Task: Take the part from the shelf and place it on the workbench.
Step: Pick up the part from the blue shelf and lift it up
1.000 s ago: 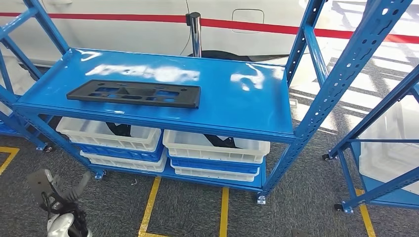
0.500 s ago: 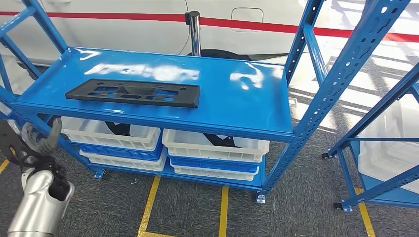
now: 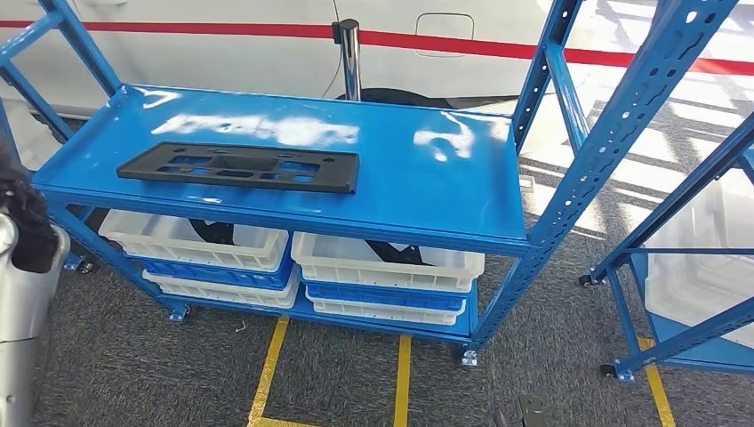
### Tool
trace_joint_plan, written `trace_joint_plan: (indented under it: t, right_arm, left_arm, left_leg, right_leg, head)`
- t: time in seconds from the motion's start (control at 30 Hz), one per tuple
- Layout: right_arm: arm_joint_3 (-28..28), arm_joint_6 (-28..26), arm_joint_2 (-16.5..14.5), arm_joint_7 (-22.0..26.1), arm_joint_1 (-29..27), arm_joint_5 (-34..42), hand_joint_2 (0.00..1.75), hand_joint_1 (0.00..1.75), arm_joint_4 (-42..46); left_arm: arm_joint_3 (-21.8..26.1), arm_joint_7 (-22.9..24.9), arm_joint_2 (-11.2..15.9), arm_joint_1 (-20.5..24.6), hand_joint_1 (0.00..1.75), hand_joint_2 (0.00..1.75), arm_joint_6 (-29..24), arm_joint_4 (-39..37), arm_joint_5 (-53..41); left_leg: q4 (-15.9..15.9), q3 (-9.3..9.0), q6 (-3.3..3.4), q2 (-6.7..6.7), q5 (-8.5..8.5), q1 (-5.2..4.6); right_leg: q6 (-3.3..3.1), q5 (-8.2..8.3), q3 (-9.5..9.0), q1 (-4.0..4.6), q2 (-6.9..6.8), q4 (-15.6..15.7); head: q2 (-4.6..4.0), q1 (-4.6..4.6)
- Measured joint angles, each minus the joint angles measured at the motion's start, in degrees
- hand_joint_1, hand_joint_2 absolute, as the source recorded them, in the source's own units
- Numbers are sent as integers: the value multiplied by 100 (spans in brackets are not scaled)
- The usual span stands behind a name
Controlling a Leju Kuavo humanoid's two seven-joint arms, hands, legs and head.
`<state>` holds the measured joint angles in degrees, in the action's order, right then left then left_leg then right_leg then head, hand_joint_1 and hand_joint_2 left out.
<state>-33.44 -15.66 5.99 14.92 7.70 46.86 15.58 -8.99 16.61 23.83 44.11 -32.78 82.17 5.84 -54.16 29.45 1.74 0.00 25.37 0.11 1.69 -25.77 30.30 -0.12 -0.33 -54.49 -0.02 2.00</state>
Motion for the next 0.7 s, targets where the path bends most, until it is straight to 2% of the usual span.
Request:
trace_joint_plan:
  t: [0.2, 0.37, 0.5, 0.57, 0.7]
  right_arm:
    - [0, 350, -27, 294, 108, 94, 175, 0, -1]
    - [-1, 769, -52, 517, 177, 140, 175, 0, 0]
    - [0, 1148, -79, 698, 237, 177, 0, 0, 0]
    - [0, 1285, -89, 765, 255, 182, 0, 0, 0]
    - [-2, 1509, -112, 871, 295, 184, 175, 0, 0]
  left_arm:
    - [-585, 394, 365, 807, 0, 0, 305, 268, 56]
    - [-1126, 672, 651, 1253, 0, 0, 609, 455, 146]
    - [-1557, 876, 872, 1479, 0, 0, 923, 557, 120]
    - [-1715, 941, 952, 1527, 0, 0, 1054, 585, 74]
    - [-1929, 1036, 1058, 1540, 0, 0, 1333, 629, -67]
  left_leg:
    - [-1, 10, 0, 0, -1, 0]
    - [0, 14, 0, 0, -1, 0]
    - [0, 17, 0, 0, -1, 0]
    - [0, 17, 0, 0, -1, 0]
    - [-1, 22, -1, -2, -1, 0]
  right_leg:
    - [-1, 2, 10, 0, 0, -1]
    - [-1, 2, 14, 0, 0, -1]
    - [-1, 2, 16, 0, 1, -1]
    - [-2, 2, 16, 0, 2, -3]
    - [-2, 2, 22, 0, 1, -6]
  head:
    - [0, 0]
    - [0, 1]
    - [0, 1]
    - [0, -1]
    - [0, 1]
